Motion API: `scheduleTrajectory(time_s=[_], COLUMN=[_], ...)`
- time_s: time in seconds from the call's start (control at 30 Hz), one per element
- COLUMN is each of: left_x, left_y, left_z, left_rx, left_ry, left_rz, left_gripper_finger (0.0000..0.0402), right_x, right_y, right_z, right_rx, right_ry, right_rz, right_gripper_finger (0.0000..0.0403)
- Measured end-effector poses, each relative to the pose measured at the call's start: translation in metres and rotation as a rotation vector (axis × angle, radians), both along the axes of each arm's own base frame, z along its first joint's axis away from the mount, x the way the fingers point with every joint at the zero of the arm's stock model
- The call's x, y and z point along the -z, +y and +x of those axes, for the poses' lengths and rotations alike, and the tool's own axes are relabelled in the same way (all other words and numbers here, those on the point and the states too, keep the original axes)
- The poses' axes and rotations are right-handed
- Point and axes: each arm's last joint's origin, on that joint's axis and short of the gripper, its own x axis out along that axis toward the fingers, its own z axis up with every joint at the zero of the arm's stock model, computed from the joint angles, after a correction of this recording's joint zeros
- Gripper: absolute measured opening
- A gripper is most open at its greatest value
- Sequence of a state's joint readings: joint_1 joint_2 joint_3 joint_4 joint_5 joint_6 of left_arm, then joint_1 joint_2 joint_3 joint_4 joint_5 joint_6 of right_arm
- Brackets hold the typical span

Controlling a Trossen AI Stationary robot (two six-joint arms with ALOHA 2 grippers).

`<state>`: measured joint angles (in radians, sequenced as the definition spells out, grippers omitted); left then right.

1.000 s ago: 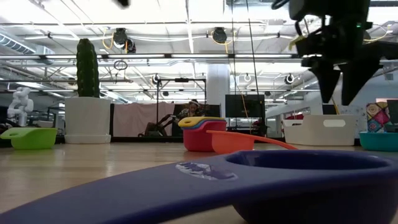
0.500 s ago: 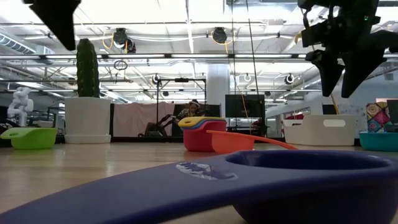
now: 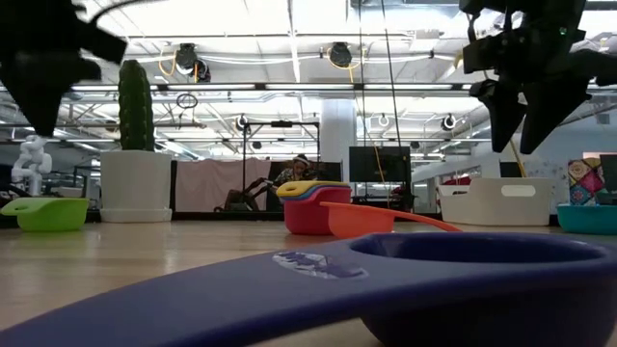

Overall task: Nest measuring cups in basket
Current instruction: Stack the green measuring cup on top of the yellow measuring cup

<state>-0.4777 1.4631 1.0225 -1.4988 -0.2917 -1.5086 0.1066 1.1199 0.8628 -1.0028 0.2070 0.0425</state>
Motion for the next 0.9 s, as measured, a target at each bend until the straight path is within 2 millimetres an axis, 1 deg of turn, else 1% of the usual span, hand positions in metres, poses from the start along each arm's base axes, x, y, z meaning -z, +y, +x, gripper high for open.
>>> scheduleTrajectory(time_s=[0.13,0.23,0.33,0.53,0.67,0.77,0.9], left_x=[0.02,0.03,0.033,0.037,0.04,0.042,0.048], left_y=[0.008,0.014,0.022,0.04,0.049,0.055,0.062], left_z=[0.005,0.011,0.013,0.012,0.011,0.012,0.013], left_rx=[-0.021,-0.03,-0.046,-0.104,-0.138,-0.17,-0.205], left_ry=[-0.061,-0.102,-0.1,-0.045,-0.028,-0.029,-0.045], left_rz=[-0.01,-0.039,-0.043,-0.028,-0.028,-0.027,-0.056], left_gripper_finger=[0.0029,0.0053,0.0098,0.0207,0.026,0.0282,0.0281], right_x=[0.004,0.007,0.009,0.01,0.01,0.01,0.01], right_y=[0.0,0.0,0.0,0.0,0.0,0.0,0.0], right_z=[-0.002,-0.003,-0.004,-0.004,-0.004,-0.004,-0.004], right_rx=[0.006,0.006,0.009,0.022,0.031,0.031,0.033], right_ry=[0.013,0.024,0.031,0.033,0.033,0.034,0.034], right_rz=[0.001,0.0,0.001,0.032,0.036,0.036,0.037], right_gripper_finger=[0.0233,0.0233,0.0233,0.0233,0.0233,0.0233,0.0233])
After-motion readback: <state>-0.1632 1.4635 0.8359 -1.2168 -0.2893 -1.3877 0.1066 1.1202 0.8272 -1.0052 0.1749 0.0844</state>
